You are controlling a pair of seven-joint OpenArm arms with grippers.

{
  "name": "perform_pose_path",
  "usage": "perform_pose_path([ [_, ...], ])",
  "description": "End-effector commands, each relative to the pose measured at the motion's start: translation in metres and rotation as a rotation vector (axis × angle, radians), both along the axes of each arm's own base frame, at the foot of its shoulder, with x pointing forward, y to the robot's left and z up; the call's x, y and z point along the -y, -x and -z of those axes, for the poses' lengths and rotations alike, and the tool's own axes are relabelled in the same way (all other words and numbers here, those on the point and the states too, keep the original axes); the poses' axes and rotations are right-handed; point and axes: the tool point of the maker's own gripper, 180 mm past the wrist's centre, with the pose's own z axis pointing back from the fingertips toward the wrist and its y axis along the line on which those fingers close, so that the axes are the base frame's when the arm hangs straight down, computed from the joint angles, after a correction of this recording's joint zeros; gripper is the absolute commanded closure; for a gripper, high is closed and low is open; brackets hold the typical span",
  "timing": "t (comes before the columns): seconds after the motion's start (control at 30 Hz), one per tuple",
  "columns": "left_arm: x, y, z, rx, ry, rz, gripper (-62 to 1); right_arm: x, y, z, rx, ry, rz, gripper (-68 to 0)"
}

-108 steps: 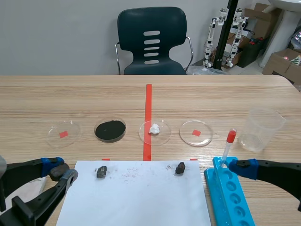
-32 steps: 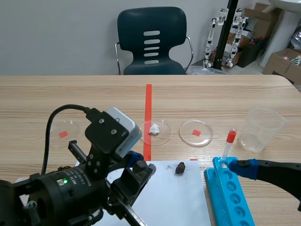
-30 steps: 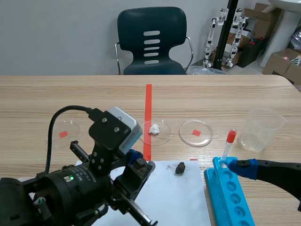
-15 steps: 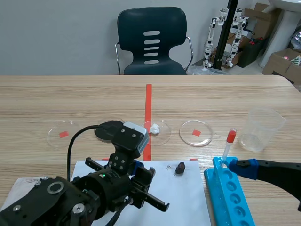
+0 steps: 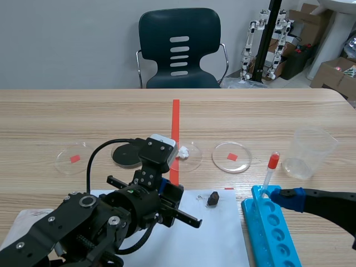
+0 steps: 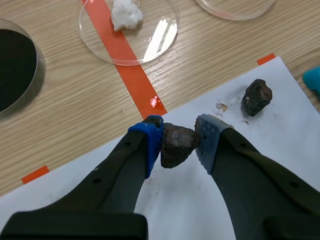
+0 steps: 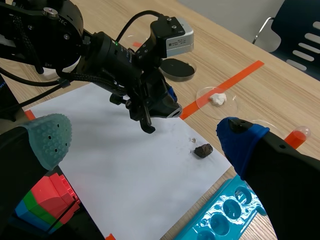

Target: Put the middle mineral back

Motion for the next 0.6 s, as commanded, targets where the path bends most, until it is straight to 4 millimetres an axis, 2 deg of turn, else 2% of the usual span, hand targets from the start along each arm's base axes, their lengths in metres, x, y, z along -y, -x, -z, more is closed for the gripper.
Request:
perform_pose_path([
  [0.0, 0.002, -0.009, -0.01, 0.037, 0.021, -0.005, -5.7, -0.001, -0.005, -0.012, 0.035, -0.027, 0.007, -60.6],
  [0.57, -0.002, -0.005, 0.016, 0.013, 0.01, -0.018, -5.7, -0.001, -0.005, -0.012, 0.035, -0.027, 0.007, -60.6],
])
